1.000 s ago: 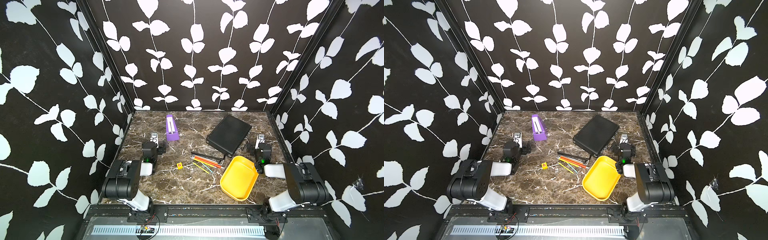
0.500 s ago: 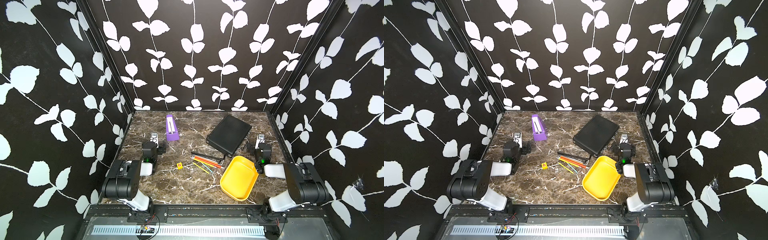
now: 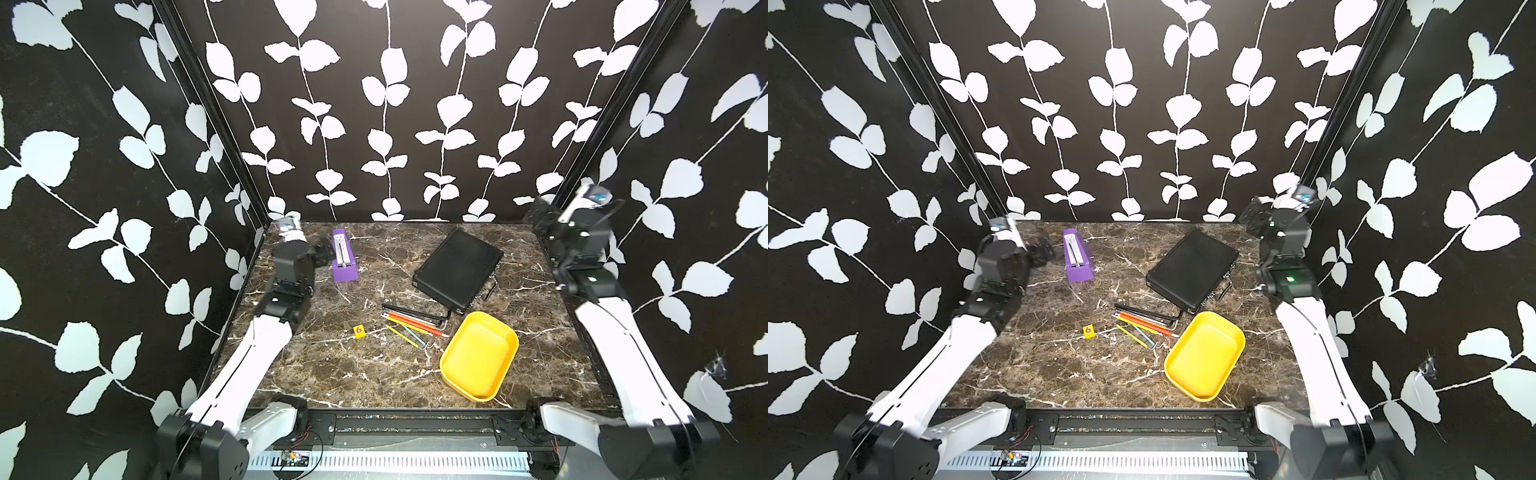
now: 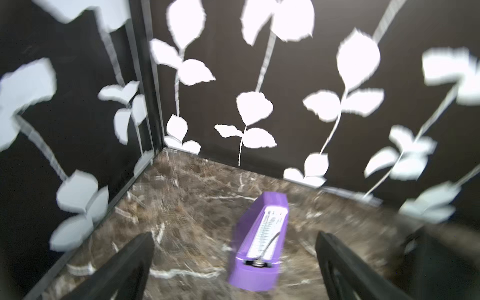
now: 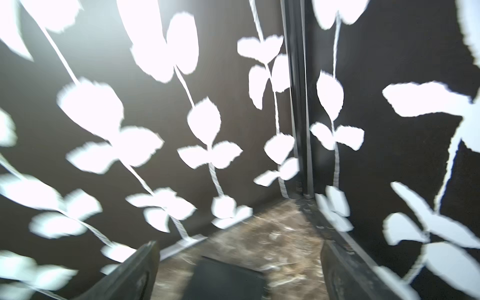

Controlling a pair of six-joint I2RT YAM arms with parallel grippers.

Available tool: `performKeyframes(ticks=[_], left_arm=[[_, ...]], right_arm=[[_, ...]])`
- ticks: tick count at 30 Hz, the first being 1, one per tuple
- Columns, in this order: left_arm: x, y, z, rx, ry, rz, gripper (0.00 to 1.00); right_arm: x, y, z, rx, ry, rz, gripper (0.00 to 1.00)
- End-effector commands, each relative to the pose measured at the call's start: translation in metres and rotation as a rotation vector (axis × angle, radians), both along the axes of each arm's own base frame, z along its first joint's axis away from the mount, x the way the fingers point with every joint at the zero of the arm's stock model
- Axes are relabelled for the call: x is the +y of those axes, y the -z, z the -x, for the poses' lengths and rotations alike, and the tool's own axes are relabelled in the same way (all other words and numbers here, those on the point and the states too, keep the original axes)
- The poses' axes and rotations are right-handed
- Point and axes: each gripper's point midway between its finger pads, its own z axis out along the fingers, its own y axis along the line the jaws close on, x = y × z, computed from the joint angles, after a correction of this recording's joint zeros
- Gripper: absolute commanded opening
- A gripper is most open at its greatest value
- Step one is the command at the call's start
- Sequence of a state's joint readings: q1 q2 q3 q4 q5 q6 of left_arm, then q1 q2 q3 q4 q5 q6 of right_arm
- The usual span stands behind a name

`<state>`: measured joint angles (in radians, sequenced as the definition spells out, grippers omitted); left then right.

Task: Put the hex key on the desktop into the storage box
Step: Pick up the Allen key from the center of the board.

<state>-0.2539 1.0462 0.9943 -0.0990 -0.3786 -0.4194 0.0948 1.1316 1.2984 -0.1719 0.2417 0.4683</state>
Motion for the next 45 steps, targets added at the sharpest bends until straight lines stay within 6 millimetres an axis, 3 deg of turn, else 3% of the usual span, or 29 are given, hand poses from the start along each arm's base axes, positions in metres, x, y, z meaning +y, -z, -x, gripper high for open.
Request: performKeyframes(ticks=[1, 3, 7, 14, 20, 28, 33, 38, 45], left_arm=[[-0.004, 0.083, 0.037, 0.322, -0.027, 0.258, 0.99], [-0.015, 0.09, 0.047, 0.376, 0.018, 0.293, 0.98], [-0.018, 0.109, 0.075, 0.517, 0.044, 0.249, 0.98], [-0.015, 0.126, 0.111, 0.675, 0.096, 0.162, 0.98], [-0.017, 0.128, 0.116, 0.688, 0.118, 0.148, 0.98], [-0.014, 0.127, 0.121, 0.698, 0.114, 0.139, 0.97], [-0.015, 0.122, 0.128, 0.675, 0.145, 0.121, 0.96], [-0.024, 0.116, 0.137, 0.626, 0.242, 0.11, 0.94], [-0.037, 0.106, 0.162, 0.543, 0.396, 0.086, 0.9]], right_arm=[[0.033, 0.102, 0.02, 0.37, -0.129, -0.177, 0.85], [0.045, 0.113, 0.034, 0.463, -0.174, -0.129, 0.77], [0.082, 0.122, 0.06, 0.633, -0.336, 0.034, 0.68], [0.177, 0.172, 0.111, 0.982, -0.732, 0.371, 0.56], [0.24, 0.213, 0.144, 1.122, -0.969, 0.548, 0.53], [0.308, 0.278, 0.166, 1.277, -1.142, 0.712, 0.51], [0.328, 0.315, 0.17, 1.324, -1.155, 0.77, 0.48], [0.327, 0.343, 0.165, 1.365, -1.102, 0.788, 0.42], [0.33, 0.369, 0.164, 1.406, -1.101, 0.805, 0.42]])
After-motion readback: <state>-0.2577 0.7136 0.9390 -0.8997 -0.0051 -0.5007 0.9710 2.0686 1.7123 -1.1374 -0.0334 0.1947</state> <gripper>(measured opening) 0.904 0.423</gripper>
